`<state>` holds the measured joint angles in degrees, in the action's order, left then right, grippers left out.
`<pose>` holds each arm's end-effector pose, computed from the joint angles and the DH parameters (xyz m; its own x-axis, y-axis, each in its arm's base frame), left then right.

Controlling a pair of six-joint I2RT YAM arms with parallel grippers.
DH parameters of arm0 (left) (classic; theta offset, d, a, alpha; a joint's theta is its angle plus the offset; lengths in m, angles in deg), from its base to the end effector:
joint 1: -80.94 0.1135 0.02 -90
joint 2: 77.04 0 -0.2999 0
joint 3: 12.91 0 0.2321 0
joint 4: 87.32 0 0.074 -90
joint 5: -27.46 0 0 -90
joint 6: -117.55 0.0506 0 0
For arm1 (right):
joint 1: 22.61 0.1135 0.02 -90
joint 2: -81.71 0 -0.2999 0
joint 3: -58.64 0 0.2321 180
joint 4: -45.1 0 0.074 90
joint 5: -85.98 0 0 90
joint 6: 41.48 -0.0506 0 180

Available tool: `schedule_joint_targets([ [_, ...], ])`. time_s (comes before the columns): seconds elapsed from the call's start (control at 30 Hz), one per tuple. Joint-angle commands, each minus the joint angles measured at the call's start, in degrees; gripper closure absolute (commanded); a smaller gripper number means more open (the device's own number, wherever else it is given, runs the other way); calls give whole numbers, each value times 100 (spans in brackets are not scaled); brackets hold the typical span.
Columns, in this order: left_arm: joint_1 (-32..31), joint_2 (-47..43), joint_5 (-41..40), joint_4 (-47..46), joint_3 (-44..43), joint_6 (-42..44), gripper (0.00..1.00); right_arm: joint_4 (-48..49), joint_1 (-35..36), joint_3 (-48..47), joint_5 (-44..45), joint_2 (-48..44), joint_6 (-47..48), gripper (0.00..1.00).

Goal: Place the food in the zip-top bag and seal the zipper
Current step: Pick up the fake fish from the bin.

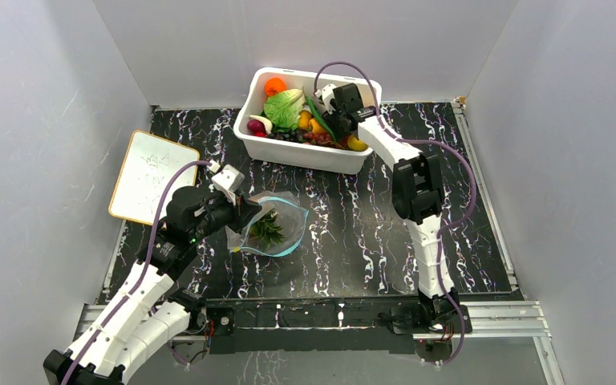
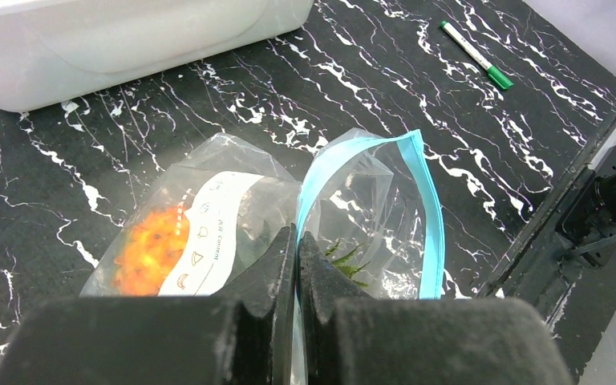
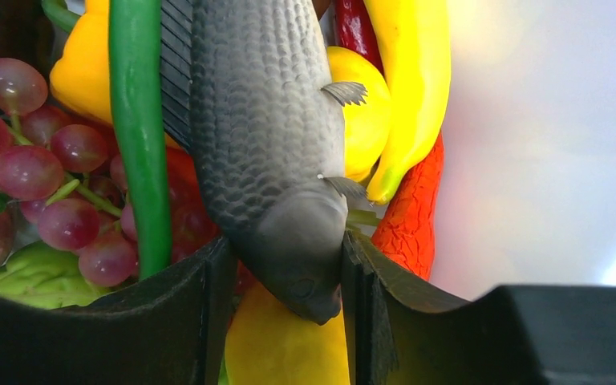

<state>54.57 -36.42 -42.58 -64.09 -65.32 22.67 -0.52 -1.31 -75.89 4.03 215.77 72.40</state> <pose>0.1166 -0.0771 0.3321 -0.2381 0.0288 -0.9708 0.6995 0.6985 -0.1508 0.5133 0.1925 0.2429 -0.4956 -0.6235 -0.6047 -0.5121 0.7721 -0.3763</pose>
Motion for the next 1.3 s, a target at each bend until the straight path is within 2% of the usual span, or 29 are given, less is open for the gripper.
schedule_joint_targets([
  [0.0, -17, -54, -179, -52, 12, 102, 100, 266, -8, -65, -23, -858, -113, 69],
  [0.27, -19, -100, -374, -25, 22, 145, 100, 76, 7, 378, -44, -1509, -363, 70],
  [0.47, -17, -119, -437, 1, 17, 140, 100, 107, 24, 726, 37, -1779, -543, 65],
  [0.7, -18, -178, -558, 8, 37, 159, 100, -475, 28, 298, 63, -1586, -679, 65],
  [0.87, -17, -170, -598, -3, 34, 142, 100, -524, 28, 246, 139, -1826, -1001, 66],
  [1.03, -17, -155, -665, -79, 10, 114, 100, -873, 31, 425, -97, -2308, -1825, 70],
  [1.27, -17, -100, -731, -337, -12, -158, 100, -904, 73, 1647, -636, -3694, -2638, 71],
])
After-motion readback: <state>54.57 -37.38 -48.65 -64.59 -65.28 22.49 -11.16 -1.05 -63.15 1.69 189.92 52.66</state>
